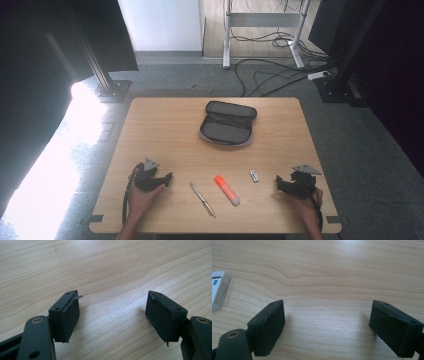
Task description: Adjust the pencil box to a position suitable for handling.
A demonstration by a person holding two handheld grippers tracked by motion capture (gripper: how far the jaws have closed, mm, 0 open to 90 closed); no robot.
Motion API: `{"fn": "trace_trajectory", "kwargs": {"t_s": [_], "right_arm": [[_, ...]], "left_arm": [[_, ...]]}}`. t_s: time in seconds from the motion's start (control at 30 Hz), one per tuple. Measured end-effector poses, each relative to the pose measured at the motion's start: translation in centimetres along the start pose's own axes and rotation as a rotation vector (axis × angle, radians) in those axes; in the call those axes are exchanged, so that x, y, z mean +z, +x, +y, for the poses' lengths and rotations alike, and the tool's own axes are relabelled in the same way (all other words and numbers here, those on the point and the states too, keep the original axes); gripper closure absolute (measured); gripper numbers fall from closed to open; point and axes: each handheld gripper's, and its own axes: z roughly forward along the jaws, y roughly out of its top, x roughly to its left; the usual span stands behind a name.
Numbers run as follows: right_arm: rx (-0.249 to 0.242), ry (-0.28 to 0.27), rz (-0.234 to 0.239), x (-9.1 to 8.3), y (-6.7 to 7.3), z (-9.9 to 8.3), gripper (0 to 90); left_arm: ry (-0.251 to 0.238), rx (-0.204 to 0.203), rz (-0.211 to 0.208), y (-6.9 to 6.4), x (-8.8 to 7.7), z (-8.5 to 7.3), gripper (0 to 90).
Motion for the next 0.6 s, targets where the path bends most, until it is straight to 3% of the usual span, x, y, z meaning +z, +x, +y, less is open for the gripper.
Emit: {"fn": "trace_trajectory", "kwargs": {"t_s": [0.4,0.6], "right_arm": [[-0.015,-0.005,0.014,-0.02,-0.10,0.02,15.6],[-0.038,-0.010,0.044,-0.11,-0.01,-0.05,18.0]], "left_arm": [[0.001,-0.004,0.004,0.00,0.06,0.07,27.1],[-0.002,-0.012,0.016,-0.13,0.06,0.06,28.1]]}}
